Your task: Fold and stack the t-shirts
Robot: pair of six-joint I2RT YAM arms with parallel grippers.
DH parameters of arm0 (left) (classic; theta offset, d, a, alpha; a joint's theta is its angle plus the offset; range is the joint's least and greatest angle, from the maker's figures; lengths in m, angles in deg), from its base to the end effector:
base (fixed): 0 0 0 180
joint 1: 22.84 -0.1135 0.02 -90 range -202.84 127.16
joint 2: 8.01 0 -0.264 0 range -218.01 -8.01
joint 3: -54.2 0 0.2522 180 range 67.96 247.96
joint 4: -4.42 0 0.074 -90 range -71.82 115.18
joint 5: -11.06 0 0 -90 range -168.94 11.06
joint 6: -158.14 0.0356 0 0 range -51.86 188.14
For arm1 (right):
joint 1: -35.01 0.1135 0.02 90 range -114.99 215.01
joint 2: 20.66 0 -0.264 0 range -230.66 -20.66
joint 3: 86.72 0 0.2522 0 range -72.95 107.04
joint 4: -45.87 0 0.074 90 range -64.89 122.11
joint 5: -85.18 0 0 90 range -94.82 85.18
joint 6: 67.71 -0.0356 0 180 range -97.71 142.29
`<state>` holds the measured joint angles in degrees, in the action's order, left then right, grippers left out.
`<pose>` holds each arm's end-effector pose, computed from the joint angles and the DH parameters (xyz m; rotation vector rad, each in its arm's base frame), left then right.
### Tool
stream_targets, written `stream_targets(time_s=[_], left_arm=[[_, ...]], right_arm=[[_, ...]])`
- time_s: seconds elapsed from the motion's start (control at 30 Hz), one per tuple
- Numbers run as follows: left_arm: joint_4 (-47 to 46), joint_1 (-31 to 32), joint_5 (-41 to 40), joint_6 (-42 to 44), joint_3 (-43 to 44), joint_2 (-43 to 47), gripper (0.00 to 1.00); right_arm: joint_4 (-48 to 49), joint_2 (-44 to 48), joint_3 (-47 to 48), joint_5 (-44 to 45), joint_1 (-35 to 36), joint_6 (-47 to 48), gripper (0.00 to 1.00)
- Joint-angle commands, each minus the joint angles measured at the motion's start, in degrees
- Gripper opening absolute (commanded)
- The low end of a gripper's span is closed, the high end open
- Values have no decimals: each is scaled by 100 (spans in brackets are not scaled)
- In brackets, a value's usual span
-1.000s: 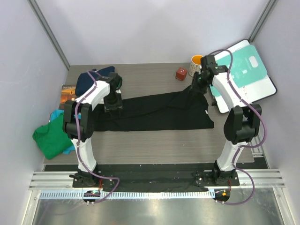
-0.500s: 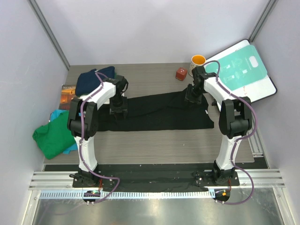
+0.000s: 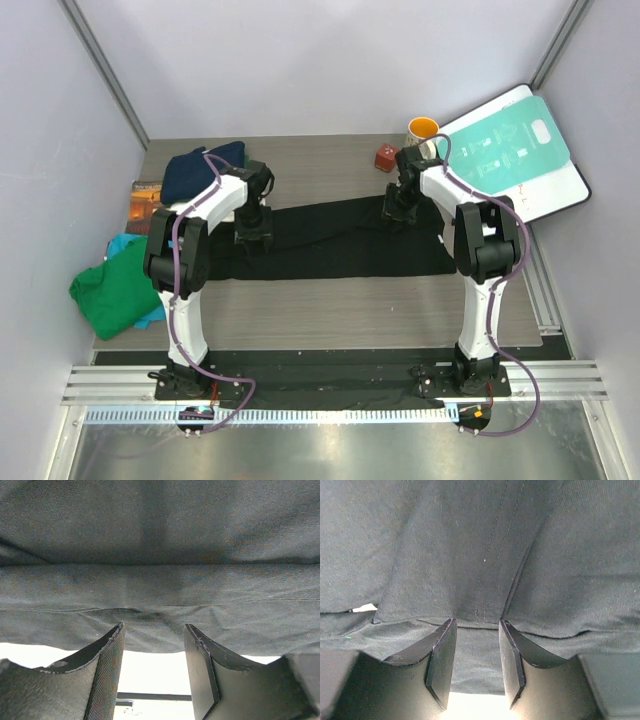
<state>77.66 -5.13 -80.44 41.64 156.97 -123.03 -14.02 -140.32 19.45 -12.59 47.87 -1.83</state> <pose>0.3687 -0.1168 0.1900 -0.2360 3.0497 -0.0082 0.4154 0.0998 0.1794 0.2552 2.8811 0.3203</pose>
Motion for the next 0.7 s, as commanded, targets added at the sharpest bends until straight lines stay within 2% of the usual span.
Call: stream_targets(time_s=[0.0, 0.1, 0.13, 0.2, 0.33, 0.5, 0.53, 0.6, 0.67], left_arm=[[-42, -5, -70, 84, -33, 50, 51], [-42, -5, -96, 93, -85, 59, 51], [-60, -5, -114, 93, -95, 76, 51], [-68, -5, -132, 93, -138, 85, 51], [-112, -5, -149, 93, -244, 147, 51], [-113, -5, -149, 92, -279, 164, 51], [-121, -5, -149, 84, -279, 164, 51], [-113, -5, -149, 93, -270, 164, 51], [-121, 4, -140, 93, -235, 155, 51]], right_arm=[[209, -66, 261, -32, 41, -23, 45], [262, -128, 243, -84, 50, -23, 39], [254, -146, 252, -110, 41, -14, 32], [271, -172, 243, -163, 58, -14, 25], [315, -172, 200, -198, 67, -31, 1], [341, -49, 217, -181, 76, -5, 1], [324, 3, 243, -164, 76, 30, 6], [272, 56, 252, -94, 76, 56, 29], [148, 178, 244, -23, 76, 65, 37]])
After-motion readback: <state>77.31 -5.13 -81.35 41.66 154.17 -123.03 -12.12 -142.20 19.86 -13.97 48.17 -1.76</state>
